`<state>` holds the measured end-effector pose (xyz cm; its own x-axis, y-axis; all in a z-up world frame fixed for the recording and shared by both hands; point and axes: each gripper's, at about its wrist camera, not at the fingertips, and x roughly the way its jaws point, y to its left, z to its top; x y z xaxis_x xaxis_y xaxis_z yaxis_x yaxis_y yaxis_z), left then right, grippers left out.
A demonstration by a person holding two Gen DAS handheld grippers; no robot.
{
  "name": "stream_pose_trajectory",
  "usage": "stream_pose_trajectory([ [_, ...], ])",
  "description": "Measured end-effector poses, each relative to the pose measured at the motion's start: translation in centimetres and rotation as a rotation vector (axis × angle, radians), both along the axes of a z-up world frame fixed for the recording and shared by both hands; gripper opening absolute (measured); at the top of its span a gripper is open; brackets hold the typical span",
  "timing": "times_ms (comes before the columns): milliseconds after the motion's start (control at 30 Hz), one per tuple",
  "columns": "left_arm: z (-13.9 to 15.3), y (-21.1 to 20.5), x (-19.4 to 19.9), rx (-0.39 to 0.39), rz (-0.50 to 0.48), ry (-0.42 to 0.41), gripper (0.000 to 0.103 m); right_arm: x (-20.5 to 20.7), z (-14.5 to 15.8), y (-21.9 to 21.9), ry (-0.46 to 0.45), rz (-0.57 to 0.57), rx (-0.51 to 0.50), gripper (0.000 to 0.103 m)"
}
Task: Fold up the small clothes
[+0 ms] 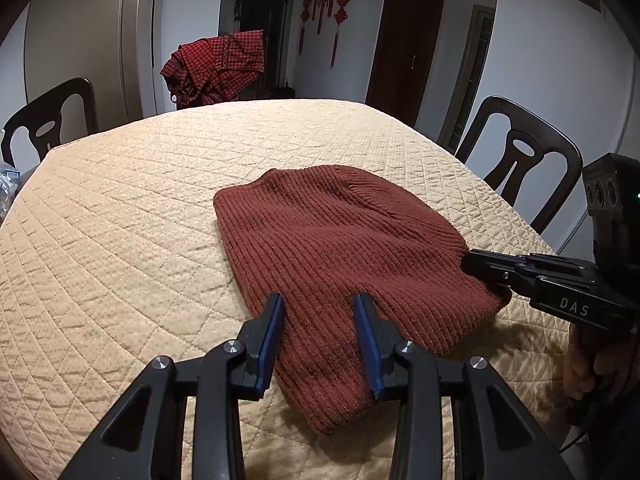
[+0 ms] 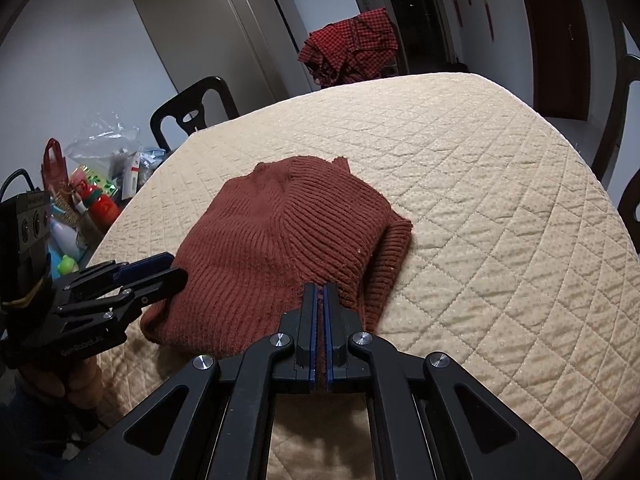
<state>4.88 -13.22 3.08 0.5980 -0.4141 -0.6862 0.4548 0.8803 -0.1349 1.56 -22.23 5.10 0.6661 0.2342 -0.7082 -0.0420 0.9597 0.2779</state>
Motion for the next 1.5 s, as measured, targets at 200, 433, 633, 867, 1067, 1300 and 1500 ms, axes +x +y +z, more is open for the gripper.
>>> stream_pose_trajectory([
  [200, 0.2, 0.1, 0.0, -0.007, 0.004, 0.006, 0.04, 0.0, 0.3, 0.0, 0.006, -0.002, -0.013, 0.003],
  [433, 1.5, 1.4, -0.1, -0.047, 0.036, 0.0, 0.04, -1.1, 1.6, 0.1, -0.018, -0.012, -0.01, 0.011],
  [633, 1.6, 2.8, 0.8, -0.079, 0.079, 0.007, 0.041, -1.1, 1.7, -0.6, -0.026, -0.032, 0.023, 0.044],
  [867, -0.7, 3.3, 3.1, -0.194, 0.08, 0.132, 0.053, 1.7, -0.8, -3.3, 0.053, -0.084, 0.153, 0.051],
  [1067, -2.1, 3.1, 3.9, -0.237, 0.069, 0.185, 0.061, 3.5, -2.2, -4.5, 0.083, -0.08, 0.249, 0.054],
  [1300, -2.9, 2.2, 4.4, -0.266, 0.058, 0.22, 0.063, 4.1, -2.3, -4.6, 0.08, -0.057, 0.297, 0.054],
  [1500, -2.9, 1.9, 3.9, -0.258, 0.042, 0.215, 0.055, 3.5, -3.0, -4.6, 0.106, -0.012, 0.354, 0.035],
])
